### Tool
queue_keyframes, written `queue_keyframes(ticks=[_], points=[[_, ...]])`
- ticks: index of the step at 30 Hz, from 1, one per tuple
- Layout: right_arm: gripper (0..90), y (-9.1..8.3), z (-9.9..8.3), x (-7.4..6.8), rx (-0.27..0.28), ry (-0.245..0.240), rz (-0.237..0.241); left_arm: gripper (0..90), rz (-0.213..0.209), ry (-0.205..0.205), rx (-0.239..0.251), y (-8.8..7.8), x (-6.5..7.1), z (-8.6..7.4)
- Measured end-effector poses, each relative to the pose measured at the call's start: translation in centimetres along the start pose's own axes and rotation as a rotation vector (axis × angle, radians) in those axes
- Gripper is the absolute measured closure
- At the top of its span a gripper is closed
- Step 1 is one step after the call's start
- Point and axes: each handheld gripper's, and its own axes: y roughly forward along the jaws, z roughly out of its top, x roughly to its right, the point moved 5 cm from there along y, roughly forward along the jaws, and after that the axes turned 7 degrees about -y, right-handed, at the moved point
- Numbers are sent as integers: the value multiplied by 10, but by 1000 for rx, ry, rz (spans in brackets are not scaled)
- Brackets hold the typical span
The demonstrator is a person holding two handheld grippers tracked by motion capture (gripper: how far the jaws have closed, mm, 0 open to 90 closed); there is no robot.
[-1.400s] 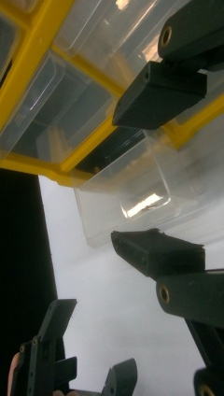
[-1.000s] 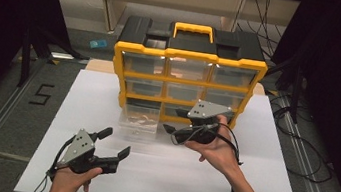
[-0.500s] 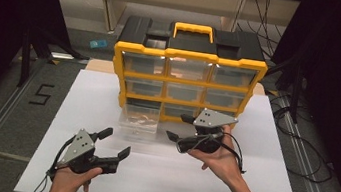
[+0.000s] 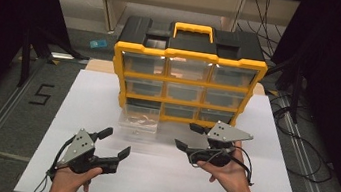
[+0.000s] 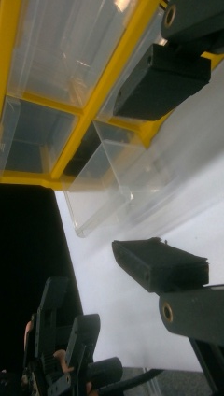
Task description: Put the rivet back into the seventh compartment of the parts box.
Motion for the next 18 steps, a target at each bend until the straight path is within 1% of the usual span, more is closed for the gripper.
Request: queue_keyframes(ticks=[2, 3, 4, 5, 8, 9, 11, 12, 13, 14, 15, 16, 17, 18], points=[[299, -1, -1, -1, -3, 5, 4, 167, 0, 0, 0, 0, 0, 0], [299, -2, -1, -1, 8, -3, -7, 167, 0, 0, 0, 0, 0, 0], [299, -3, -2, -2, 6, 6, -5, 167, 0, 0, 0, 0, 0, 0], [299, -4, -3, -2, 8, 3, -2, 167, 0, 0, 0, 0, 0, 0], [294, -6, -6, -4, 21, 16, -2, 167, 0, -1, -2, 0, 0, 0], [291, -8, -7, -2, 22, 11, -8, 167, 0, 0, -1, 0, 0, 0], [279, -13, -10, -2, 17, 36, -21, 167, 1, 1, 0, -1, -1, 0], [278, -15, -11, -1, 27, 31, -31, 167, 4, 3, 1, -1, -1, 0], [277, -17, -12, 0, 28, 25, -30, 167, 5, 3, 2, -2, -1, 0], [274, -18, -13, 0, 27, 36, -30, 167, 5, 2, 4, -2, -1, 0], [272, -19, -15, 0, 32, 32, -32, 167, 1, 1, 11, -1, -1, 0], [268, -19, -16, 1, 46, 33, -35, 167, 6, 3, 4, -2, -1, 0], [260, -21, -17, 0, 43, 38, -32, 167, 0, 3, 10, -1, 0, 0], [258, -22, -18, 0, 34, 43, -35, 167, 4, 5, 4, -2, 0, 0]])
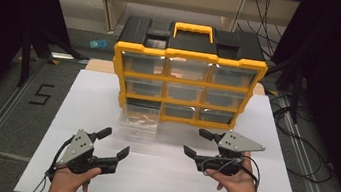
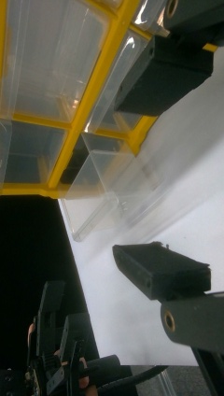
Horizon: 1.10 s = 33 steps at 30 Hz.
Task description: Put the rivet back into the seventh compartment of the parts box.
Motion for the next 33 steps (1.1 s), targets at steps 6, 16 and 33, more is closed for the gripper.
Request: queue_keyframes(ticks=[6, 16, 33], points=[[249, -4, -4, 0, 6, -4, -7, 167, -3, 1, -4, 1, 1, -1], [246, -18, -11, -1, 38, 9, -13, 167, -7, 3, -5, 0, 1, -1], [223, -23, -26, -8, 22, 22, -8, 168, -10, 11, -6, 0, 2, 0]])
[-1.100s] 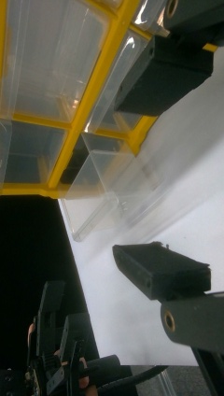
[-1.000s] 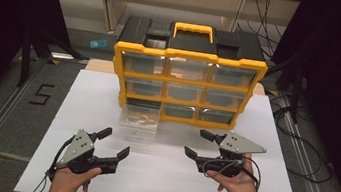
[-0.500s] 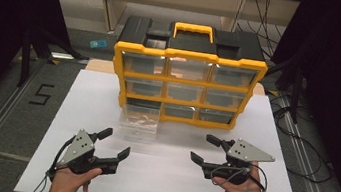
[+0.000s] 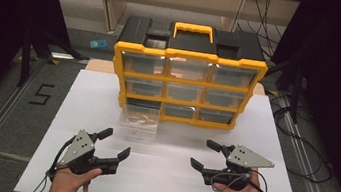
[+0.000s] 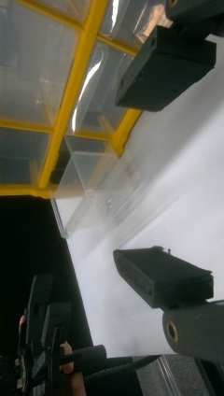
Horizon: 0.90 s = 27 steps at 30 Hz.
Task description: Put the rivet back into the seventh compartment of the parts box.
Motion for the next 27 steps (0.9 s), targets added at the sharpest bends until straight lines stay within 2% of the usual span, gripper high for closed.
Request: queue_keyframes(ticks=[11, 13, 16, 21, 27], points=[[216, -5, -4, -3, -2, 0, -3, 168, 0, 2, -2, 0, 0, -1], [210, -6, -4, -6, 14, 23, 3, 168, -1, 1, 0, 0, 1, -1], [198, -9, -5, -5, 8, 0, -21, 168, 0, 2, -1, 0, 1, -1], [198, -7, -4, -5, 31, -10, -23, 167, 1, 3, 2, 0, 0, 0], [197, -9, -4, -3, 22, -7, -30, 167, -1, 2, 2, 0, 1, 0]])
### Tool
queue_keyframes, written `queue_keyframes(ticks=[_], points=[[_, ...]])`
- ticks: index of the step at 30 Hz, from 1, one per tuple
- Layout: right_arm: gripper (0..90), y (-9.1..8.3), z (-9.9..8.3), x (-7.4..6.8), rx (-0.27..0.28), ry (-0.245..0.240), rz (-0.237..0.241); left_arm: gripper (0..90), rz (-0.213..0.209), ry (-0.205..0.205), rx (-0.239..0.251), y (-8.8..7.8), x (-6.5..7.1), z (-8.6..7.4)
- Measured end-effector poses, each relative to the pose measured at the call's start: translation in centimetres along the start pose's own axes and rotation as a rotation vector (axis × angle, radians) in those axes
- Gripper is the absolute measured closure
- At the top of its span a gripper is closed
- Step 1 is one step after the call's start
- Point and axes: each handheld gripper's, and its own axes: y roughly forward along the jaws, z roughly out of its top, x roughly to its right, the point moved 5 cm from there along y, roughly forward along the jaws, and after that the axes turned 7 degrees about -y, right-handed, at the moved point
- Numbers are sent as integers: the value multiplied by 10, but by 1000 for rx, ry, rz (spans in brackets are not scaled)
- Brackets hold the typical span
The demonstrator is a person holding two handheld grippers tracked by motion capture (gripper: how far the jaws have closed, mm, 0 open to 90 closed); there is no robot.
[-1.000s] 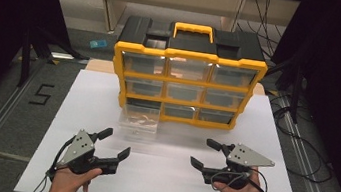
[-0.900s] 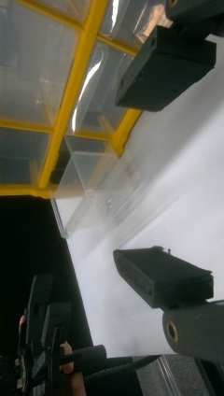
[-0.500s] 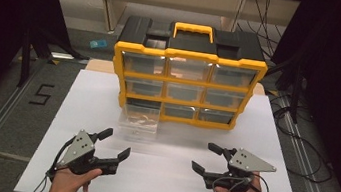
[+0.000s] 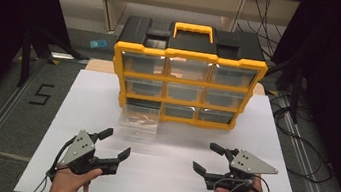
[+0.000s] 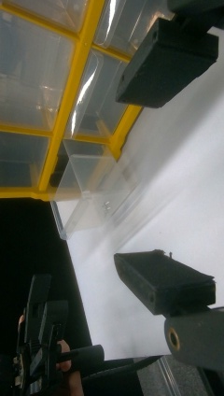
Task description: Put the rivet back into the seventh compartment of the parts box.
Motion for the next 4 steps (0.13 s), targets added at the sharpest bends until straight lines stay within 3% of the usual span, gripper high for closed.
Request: queue_keyframes(ticks=[4], points=[[197, 0, 0, 0, -3, -3, -2, 168, 1, -1, 0, 1, 0, 0]])
